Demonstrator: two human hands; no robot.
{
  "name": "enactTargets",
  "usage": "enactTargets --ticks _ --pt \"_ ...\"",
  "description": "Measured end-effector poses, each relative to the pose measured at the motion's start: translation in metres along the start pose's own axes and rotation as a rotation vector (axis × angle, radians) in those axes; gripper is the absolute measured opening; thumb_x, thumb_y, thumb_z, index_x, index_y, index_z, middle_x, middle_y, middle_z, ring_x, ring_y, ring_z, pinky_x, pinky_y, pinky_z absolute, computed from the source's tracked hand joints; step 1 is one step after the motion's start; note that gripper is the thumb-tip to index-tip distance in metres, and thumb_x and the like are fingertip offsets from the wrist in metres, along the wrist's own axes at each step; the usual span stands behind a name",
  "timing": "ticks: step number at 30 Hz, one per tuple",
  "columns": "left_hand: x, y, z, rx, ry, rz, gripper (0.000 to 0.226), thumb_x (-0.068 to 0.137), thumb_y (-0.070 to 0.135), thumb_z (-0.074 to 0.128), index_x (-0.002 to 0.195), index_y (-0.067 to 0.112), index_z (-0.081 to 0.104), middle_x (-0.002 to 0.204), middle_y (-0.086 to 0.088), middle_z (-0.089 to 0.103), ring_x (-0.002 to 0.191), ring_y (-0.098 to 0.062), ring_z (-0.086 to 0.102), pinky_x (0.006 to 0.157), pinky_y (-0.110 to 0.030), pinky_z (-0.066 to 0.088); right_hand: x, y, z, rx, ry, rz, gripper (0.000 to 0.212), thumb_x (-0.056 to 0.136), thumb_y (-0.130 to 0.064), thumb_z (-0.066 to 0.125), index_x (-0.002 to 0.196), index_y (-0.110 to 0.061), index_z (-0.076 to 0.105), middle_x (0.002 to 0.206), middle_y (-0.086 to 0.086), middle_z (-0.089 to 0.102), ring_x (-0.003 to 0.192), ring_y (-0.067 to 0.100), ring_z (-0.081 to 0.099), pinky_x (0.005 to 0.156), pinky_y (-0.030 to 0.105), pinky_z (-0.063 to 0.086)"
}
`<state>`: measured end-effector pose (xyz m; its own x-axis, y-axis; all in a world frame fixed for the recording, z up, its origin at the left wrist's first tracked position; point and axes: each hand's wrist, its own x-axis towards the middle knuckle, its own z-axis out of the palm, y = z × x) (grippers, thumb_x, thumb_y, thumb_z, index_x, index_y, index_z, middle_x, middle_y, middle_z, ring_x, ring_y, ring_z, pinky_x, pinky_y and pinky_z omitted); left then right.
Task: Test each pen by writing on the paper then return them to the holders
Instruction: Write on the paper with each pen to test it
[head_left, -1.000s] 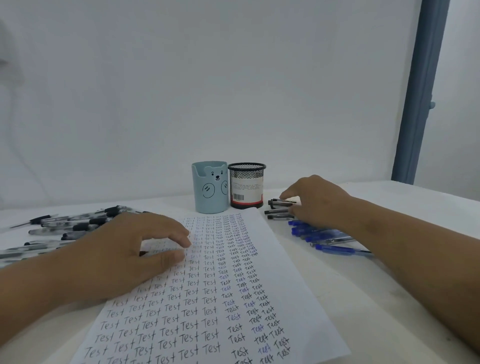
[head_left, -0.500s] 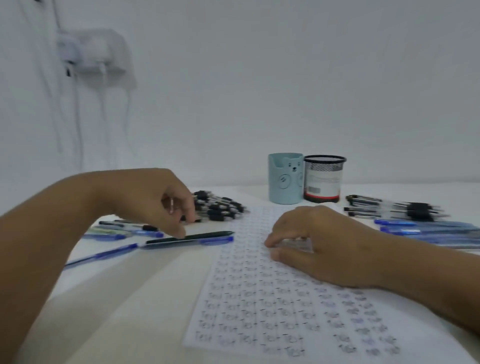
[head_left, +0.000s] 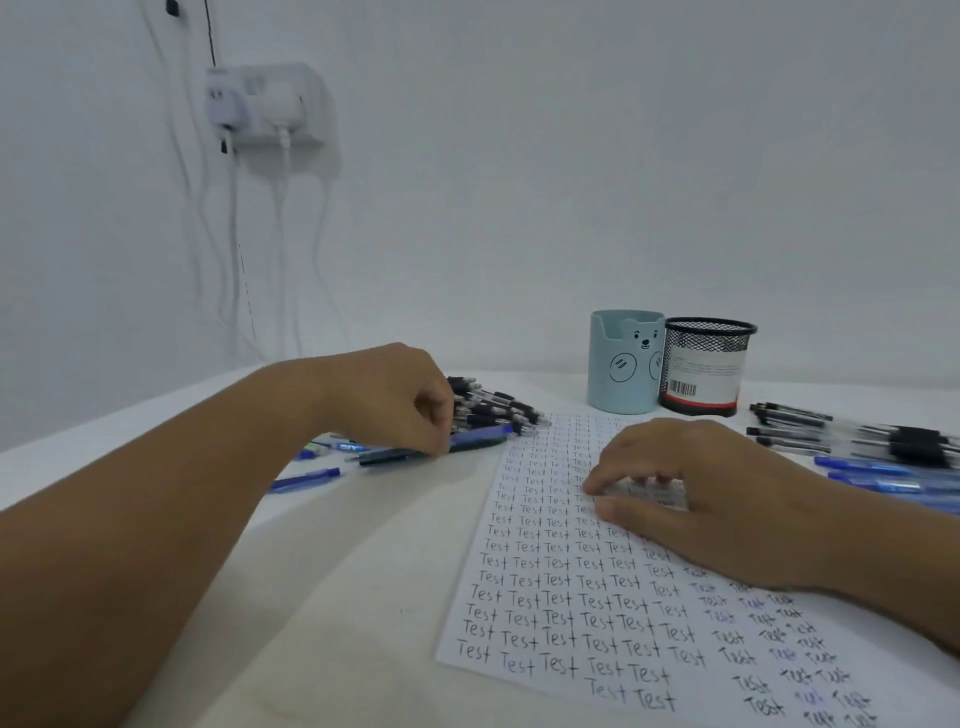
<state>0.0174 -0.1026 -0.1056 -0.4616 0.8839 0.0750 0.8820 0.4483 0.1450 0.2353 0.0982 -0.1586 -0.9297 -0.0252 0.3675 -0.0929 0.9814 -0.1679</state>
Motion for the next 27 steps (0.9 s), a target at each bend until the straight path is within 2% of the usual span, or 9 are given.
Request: enactTargets --ticks 3,5,7,9,12,15,18,20,27 --pt "0.0 0.006 -0.001 -0.321 0.186 -0.016 0.012 0.094 0.022 0.067 0.083 0.022 0.072 0.081 0.009 0.074 0.074 -0.001 0.067 0.074 -0.021 0.051 -0.001 0.0 -0.001 0.016 -0.006 0.01 0.025 0.092 -0.055 0.057 0.109 -0.044 0.072 0.103 -0.033 0.063 0.106 -0.013 0.053 0.083 0.004 0.038" --pt "0.004 0.016 0.0 -0.792 0.272 -0.007 0.015 0.101 0.014 0.059 0.09 0.01 0.067 0.087 -0.006 0.076 0.082 -0.02 0.074 0.082 -0.033 0.061 -0.001 0.001 -0.002 0.033 -0.007 0.021 0.025 0.092 -0.056 0.058 0.109 -0.044 0.071 0.105 -0.034 0.063 0.106 -0.013 0.054 0.083 0.006 0.041" --pt "0.01 0.025 0.003 -1.223 0.301 0.03 0.015 0.105 0.011 0.05 0.094 0.006 0.059 0.084 -0.011 0.072 0.074 -0.026 0.072 0.076 -0.034 0.063 -0.002 0.003 -0.003 0.043 -0.012 0.02 0.023 0.092 -0.055 0.059 0.108 -0.044 0.071 0.106 -0.034 0.063 0.106 -0.011 0.055 0.084 0.008 0.042" --pt "0.015 0.031 0.007 -1.566 0.253 0.058 0.011 0.106 0.009 0.044 0.1 0.009 0.053 0.075 -0.008 0.063 0.063 -0.019 0.062 0.061 -0.028 0.056 -0.003 0.004 -0.004 0.062 -0.026 0.026 0.02 0.092 -0.052 0.06 0.108 -0.045 0.071 0.108 -0.036 0.062 0.107 -0.011 0.055 0.085 0.008 0.042" --pt "0.019 0.037 0.014 -1.898 0.191 -0.004 0.016 0.101 0.008 0.039 0.102 0.012 0.054 0.067 -0.002 0.048 0.057 -0.014 0.044 0.057 -0.024 0.038 -0.005 0.005 -0.006 0.094 -0.039 0.025 0.02 0.092 -0.052 0.061 0.108 -0.045 0.071 0.111 -0.038 0.06 0.109 -0.009 0.056 0.089 0.013 0.045" --pt "0.019 0.041 0.021 -1.98 0.226 -0.073 0.021 0.096 0.026 0.039 0.083 0.015 0.051 0.063 0.0 0.036 0.055 -0.016 0.035 0.06 -0.029 0.029 -0.006 0.005 -0.006 0.103 -0.045 0.028 0.022 0.091 -0.054 0.06 0.108 -0.045 0.071 0.113 -0.038 0.06 0.111 -0.009 0.056 0.091 0.015 0.046" --pt "0.019 0.038 0.026 -2.032 0.205 -0.076 0.06 0.092 0.07 0.036 0.067 0.016 0.043 0.061 -0.001 0.034 0.056 -0.019 0.036 0.063 -0.032 0.031 -0.006 0.004 -0.007 0.106 -0.048 0.032 0.022 0.091 -0.053 0.059 0.108 -0.046 0.071 0.113 -0.039 0.059 0.111 -0.009 0.055 0.091 0.014 0.045" --pt "0.02 0.037 0.027 -2.057 0.202 -0.067 0.072 0.086 0.083 0.032 0.062 0.016 0.038 0.059 -0.002 0.033 0.057 -0.02 0.037 0.064 -0.031 0.032 -0.007 0.003 -0.007 0.109 -0.046 0.034 0.022 0.091 -0.054 0.059 0.108 -0.047 0.071 0.114 -0.039 0.058 0.111 -0.01 0.055 0.092 0.014 0.045" --pt "0.018 0.048 0.026 -2.042 0.223 -0.067 0.057 0.082 0.062 0.041 0.052 0.016 0.03 0.054 -0.001 0.023 0.054 -0.018 0.028 0.062 -0.029 0.025 -0.007 0.004 -0.008 0.087 -0.056 0.042 0.023 0.091 -0.054 0.058 0.11 -0.047 0.07 0.115 -0.039 0.058 0.112 -0.011 0.053 0.092 0.012 0.044"
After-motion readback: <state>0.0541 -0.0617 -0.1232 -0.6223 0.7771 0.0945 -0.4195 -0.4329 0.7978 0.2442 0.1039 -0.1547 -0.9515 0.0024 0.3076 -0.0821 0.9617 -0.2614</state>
